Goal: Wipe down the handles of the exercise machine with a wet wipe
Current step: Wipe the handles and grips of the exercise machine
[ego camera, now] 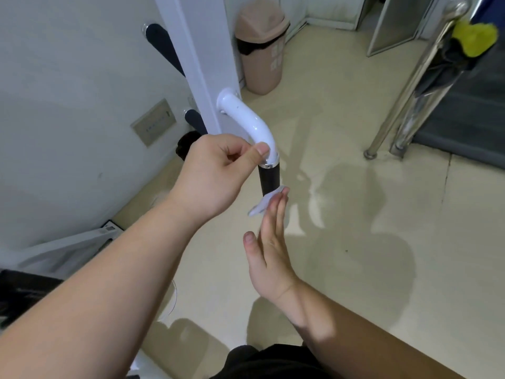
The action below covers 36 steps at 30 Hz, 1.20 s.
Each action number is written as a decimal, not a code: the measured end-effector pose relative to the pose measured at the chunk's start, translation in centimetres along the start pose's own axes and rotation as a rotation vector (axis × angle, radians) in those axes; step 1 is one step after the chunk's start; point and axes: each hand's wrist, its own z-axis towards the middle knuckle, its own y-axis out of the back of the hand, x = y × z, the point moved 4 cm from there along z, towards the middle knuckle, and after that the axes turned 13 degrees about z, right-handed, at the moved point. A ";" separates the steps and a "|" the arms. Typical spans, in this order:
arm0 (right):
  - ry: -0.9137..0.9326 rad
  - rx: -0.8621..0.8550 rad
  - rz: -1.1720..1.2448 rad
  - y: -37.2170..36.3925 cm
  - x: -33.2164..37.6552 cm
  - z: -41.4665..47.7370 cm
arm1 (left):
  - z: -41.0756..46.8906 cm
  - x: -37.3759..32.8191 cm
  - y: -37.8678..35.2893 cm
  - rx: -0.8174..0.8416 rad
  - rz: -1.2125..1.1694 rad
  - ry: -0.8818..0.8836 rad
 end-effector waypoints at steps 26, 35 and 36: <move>0.129 0.378 0.056 5.5 8.1 1.1 | -10.0 -0.8 -10.8 -0.542 0.085 0.245; 0.088 0.296 -0.136 7.2 13.2 9.0 | -6.9 -2.3 -14.4 -0.697 -0.011 0.250; 0.093 0.295 -0.153 7.1 13.4 9.1 | -6.5 -2.8 -14.0 -0.714 -0.036 0.251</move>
